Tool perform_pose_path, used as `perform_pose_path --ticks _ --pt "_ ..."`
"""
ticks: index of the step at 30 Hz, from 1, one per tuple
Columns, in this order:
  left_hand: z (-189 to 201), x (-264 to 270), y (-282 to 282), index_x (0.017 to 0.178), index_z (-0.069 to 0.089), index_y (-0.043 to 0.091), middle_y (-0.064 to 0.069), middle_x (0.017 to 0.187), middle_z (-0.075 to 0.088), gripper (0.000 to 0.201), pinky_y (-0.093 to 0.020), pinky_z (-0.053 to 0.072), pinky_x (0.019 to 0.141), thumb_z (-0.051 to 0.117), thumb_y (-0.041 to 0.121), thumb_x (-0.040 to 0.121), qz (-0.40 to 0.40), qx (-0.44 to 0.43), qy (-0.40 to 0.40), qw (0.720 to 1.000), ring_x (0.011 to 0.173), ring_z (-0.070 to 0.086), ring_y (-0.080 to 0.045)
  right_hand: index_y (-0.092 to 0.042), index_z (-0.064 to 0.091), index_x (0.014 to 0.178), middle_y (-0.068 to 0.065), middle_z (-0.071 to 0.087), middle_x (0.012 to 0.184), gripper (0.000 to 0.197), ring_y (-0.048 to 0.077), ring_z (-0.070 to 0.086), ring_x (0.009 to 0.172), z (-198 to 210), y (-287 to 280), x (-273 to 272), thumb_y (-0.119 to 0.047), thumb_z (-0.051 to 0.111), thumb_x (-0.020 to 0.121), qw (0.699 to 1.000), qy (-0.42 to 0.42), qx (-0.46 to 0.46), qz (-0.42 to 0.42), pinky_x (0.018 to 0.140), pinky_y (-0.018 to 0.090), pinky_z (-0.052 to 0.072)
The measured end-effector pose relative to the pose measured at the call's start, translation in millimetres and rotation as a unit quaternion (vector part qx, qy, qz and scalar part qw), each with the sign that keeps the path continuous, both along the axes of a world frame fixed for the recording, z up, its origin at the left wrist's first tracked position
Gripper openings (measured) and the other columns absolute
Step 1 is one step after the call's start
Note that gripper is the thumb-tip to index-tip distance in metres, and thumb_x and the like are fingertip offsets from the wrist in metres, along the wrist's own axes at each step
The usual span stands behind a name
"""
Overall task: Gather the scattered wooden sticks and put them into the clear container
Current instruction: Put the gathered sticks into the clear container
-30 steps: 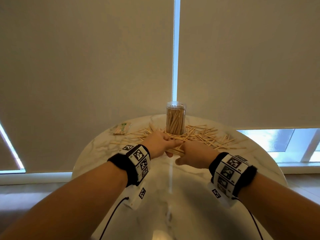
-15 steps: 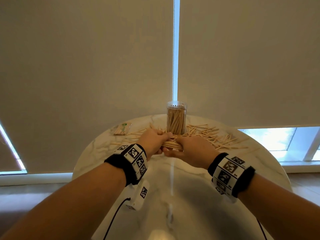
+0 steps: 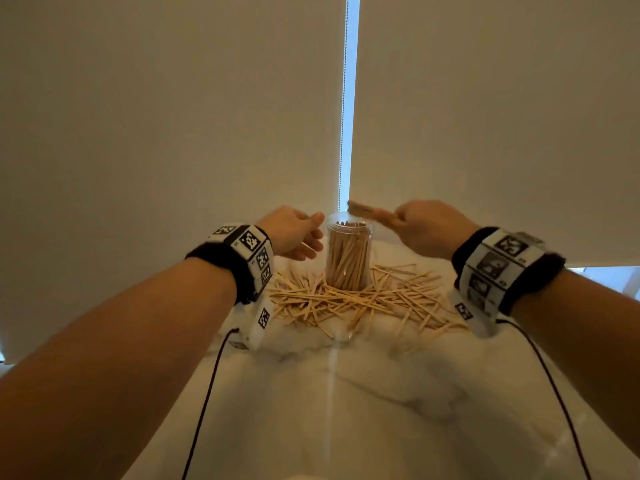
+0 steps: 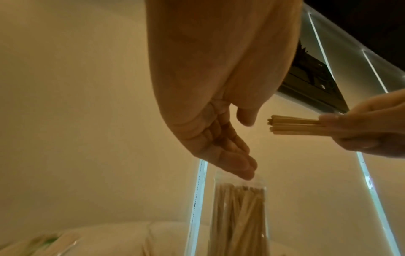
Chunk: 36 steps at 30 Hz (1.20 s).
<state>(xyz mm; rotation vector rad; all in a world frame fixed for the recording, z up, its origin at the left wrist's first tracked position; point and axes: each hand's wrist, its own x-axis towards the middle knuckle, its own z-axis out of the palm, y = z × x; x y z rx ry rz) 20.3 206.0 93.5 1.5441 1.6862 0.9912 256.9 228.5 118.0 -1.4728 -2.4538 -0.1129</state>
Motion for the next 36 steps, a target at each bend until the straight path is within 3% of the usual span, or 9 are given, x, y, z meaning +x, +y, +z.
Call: perform_pose_path --ticks 4,9,13,16,19,23,28,32,36 --pt "-3.4 -1.7 46.7 0.116 0.059 0.015 -0.003 0.106 0.068 0.041 -0.033 0.061 0.076 0.070 0.043 0.088 -0.003 0.016 0.112 0.994 0.092 0.068 -0.016 -0.014 0.049 0.088 0.007 0.059 0.086 0.059 0.026 0.056 0.084 25.3 58.9 -12.9 -0.057 0.013 0.103 0.995 -0.064 -0.008 -0.075 0.082 0.037 0.046" --pt "-39.6 14.2 94.4 0.156 0.011 0.017 -0.015 0.150 0.041 0.122 -0.043 0.044 0.106 0.084 0.055 0.066 0.001 -0.008 0.169 0.986 0.130 0.049 -0.032 -0.015 0.060 0.083 0.001 0.060 0.077 0.059 0.022 0.059 0.080 35.0 111.7 -44.2 -0.064 0.031 0.099 0.976 -0.204 0.009 -0.077 0.082 0.037 0.051" --pt "-61.6 20.3 113.4 0.155 -0.014 0.022 -0.014 0.155 0.034 0.139 -0.039 0.041 0.104 0.088 0.045 0.065 0.001 -0.007 0.063 0.998 0.136 0.043 -0.032 -0.016 0.065 0.080 -0.004 0.058 0.071 0.055 0.021 0.058 0.079 34.1 122.9 -72.7 -0.063 0.042 0.096 0.955 -0.291 0.024 -0.040 0.075 0.033 0.048" --pt "-72.8 21.5 117.6 0.156 -0.006 0.024 -0.010 0.146 0.048 0.119 -0.031 0.047 0.093 0.083 0.026 0.077 -0.025 0.022 0.027 0.999 0.124 0.055 -0.027 -0.014 0.075 0.094 -0.004 0.065 0.080 0.048 0.018 0.060 0.083 21.2 125.8 -94.4 -0.052 0.047 0.100 0.943 -0.333 0.015 0.009 0.080 0.032 0.048" --pt "-80.5 18.6 119.8 0.154 0.008 0.029 -0.010 0.134 0.057 0.101 -0.042 0.053 0.094 0.076 0.016 0.080 -0.032 0.037 0.028 0.998 0.112 0.060 -0.028 -0.012 0.071 0.114 0.005 0.070 0.107 0.031 0.022 0.063 0.094 5.7 133.4 -110.6 -0.031 0.052 0.100 0.957 -0.288 -0.007 0.045 0.084 0.031 0.049" --pt "-82.7 16.7 118.6 0.153 0.011 0.027 -0.005 0.123 0.059 0.097 -0.038 0.054 0.086 0.074 0.014 0.081 -0.034 0.038 0.031 0.998 0.108 0.061 -0.027 -0.018 0.073 0.104 -0.002 0.069 0.099 0.016 0.018 0.061 0.089 -3.4 141.5 -113.4 -0.018 0.063 0.092 0.979 -0.183 -0.061 0.059 0.071 0.025 0.044" --pt "-85.7 17.0 119.0 0.154 0.009 0.025 -0.007 0.131 0.060 0.099 -0.040 0.053 0.093 0.076 0.017 0.081 -0.035 0.052 0.027 0.998 0.111 0.061 -0.026 -0.021 0.076 0.102 -0.013 0.059 0.077 0.020 0.014 0.056 0.086 -4.5 141.1 -102.7 -0.012 0.061 0.092 0.972 -0.227 -0.050 0.042 0.078 0.027 0.043" --pt "-87.2 18.2 116.9 0.152 0.013 0.026 -0.003 0.129 0.060 0.099 -0.032 0.049 0.085 0.081 0.024 0.079 -0.028 0.062 0.016 0.998 0.111 0.061 -0.023 -0.021 0.075 0.113 -0.005 0.071 0.105 0.025 0.014 0.062 0.096 -2.2 139.9 -98.4 -0.019 0.057 0.096 0.981 -0.172 -0.077 0.046 0.085 0.027 0.047" --pt "-87.3 18.6 113.1 0.153 0.014 0.024 0.002 0.124 0.057 0.100 -0.028 0.045 0.084 0.081 0.028 0.079 -0.030 0.070 0.009 0.997 0.107 0.057 -0.017 -0.028 0.075 0.096 -0.007 0.071 0.099 0.014 0.009 0.064 0.084 -0.7 141.3 -89.5 -0.018 0.070 0.088 0.989 -0.069 -0.123 0.050 0.074 0.023 0.047"
